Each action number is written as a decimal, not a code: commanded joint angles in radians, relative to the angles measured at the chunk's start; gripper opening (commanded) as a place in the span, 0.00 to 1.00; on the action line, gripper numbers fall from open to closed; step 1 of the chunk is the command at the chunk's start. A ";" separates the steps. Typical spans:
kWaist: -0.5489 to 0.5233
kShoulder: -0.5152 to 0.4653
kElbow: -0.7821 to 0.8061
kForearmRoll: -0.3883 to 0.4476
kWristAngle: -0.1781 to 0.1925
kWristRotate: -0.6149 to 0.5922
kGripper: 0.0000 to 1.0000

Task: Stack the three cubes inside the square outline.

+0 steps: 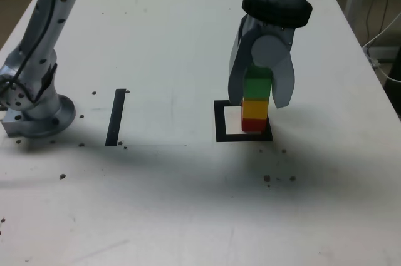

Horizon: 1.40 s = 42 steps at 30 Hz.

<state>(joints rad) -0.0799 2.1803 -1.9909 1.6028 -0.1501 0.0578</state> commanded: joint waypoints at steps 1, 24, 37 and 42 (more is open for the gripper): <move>0.003 0.009 0.000 0.032 -0.003 0.004 0.24; 0.005 0.028 -0.009 0.030 0.000 0.034 1.00; 0.005 -0.154 0.028 0.031 0.139 -0.012 1.00; 0.005 -0.251 0.122 0.030 0.166 -0.027 1.00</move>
<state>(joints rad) -0.0773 1.9564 -1.8896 1.6026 0.0113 0.0359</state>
